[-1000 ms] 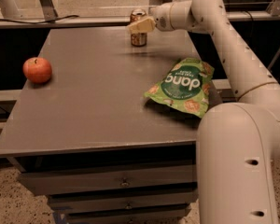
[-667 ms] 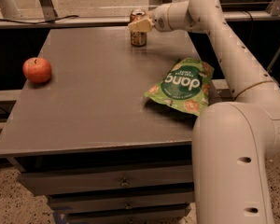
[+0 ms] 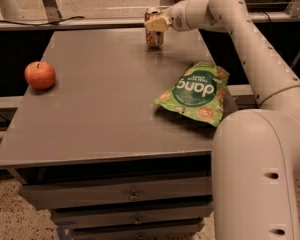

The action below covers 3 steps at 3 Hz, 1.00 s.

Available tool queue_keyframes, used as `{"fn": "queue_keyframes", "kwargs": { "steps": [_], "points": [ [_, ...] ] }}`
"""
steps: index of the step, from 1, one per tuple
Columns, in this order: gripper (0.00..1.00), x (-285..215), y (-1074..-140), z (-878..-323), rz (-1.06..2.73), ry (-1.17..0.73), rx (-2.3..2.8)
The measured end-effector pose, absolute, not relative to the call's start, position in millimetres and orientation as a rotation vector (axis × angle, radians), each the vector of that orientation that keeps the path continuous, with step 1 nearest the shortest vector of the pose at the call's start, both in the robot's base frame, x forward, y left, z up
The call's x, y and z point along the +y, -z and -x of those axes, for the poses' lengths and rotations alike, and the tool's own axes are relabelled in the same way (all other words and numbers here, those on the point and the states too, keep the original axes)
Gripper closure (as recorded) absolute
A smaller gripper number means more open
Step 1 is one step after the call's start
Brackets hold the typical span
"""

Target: Move orange can near green rice chip bag

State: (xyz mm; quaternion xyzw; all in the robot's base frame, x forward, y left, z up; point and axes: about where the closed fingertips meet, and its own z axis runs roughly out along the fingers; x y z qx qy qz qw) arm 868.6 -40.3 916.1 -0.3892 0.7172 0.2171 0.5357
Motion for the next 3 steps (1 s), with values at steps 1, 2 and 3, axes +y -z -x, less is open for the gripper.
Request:
{"fn": "queue_keyframes", "kwargs": {
  "steps": [1,2,3],
  "points": [
    [1.00,-60,-933,-846,0.929,-0.526,1.706],
    [1.00,-80,-943,-818,0.930,-0.526,1.708],
    [1.00,-103,-937,-785,0.915,-0.522,1.741]
  ]
}}
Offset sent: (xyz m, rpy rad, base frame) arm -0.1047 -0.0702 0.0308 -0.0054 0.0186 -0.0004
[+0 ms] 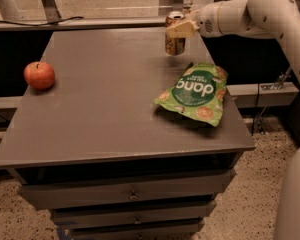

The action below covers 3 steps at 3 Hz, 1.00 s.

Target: Move orange can near green rice chip bag

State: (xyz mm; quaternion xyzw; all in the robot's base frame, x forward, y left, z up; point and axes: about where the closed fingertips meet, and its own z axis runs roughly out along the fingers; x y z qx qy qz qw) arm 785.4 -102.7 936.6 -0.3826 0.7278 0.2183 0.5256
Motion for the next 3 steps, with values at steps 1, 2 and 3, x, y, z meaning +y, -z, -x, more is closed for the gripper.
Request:
{"fn": "queue_keyframes", "kwargs": {
  "steps": [1,2,3],
  "points": [
    [1.00,-118,-923,-750,0.892,-0.525,1.777],
    [1.00,-128,-909,-722,0.877,-0.529,1.810],
    [1.00,-136,-901,-704,0.860,-0.534,1.835]
  ]
}}
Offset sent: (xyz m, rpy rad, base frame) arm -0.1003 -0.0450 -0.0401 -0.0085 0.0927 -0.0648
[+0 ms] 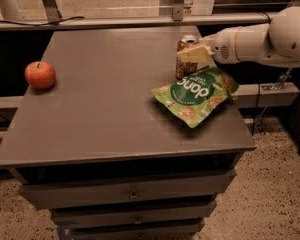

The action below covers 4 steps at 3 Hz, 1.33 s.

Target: Move orange can near green rice chip bag

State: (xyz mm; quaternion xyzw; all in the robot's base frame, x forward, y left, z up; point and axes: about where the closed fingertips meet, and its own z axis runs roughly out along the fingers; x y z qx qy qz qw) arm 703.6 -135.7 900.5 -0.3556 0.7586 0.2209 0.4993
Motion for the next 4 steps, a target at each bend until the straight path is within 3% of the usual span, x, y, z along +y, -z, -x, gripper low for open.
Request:
{"fn": "queue_keyframes", "kwargs": {
  "steps": [1,4],
  "points": [
    [0.82,-137.6,-894.2,-695.4,0.848,-0.553,1.851],
    [0.13,-136.4,-893.0,-693.0,0.848,-0.567,1.854]
  ]
}}
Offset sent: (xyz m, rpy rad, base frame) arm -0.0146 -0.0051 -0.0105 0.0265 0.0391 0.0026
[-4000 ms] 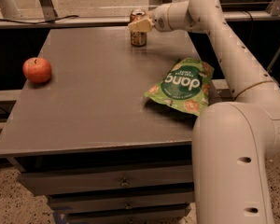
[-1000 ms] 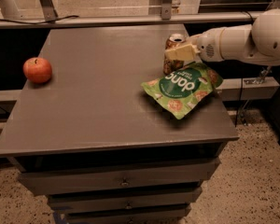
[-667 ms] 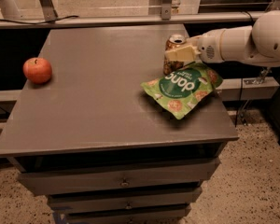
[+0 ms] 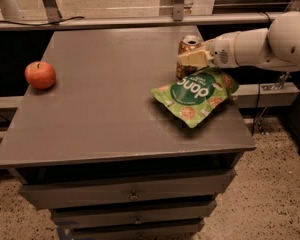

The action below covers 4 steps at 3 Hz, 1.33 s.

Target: Move orange can near green rice chip bag

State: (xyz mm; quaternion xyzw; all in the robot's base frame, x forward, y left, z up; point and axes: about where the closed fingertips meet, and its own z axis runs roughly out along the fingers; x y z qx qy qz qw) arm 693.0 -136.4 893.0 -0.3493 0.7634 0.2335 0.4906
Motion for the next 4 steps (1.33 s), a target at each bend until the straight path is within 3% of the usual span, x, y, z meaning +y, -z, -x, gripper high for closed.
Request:
{"fn": "queue_keyframes", "kwargs": {
  "steps": [1,2,4],
  "points": [
    [0.00,-139,-892,-689,0.859,-0.576,1.858],
    [0.00,-156,-897,-684,0.853,-0.560,1.861],
    [0.00,-261,-914,-679,0.755,-0.483,1.746]
  ]
}}
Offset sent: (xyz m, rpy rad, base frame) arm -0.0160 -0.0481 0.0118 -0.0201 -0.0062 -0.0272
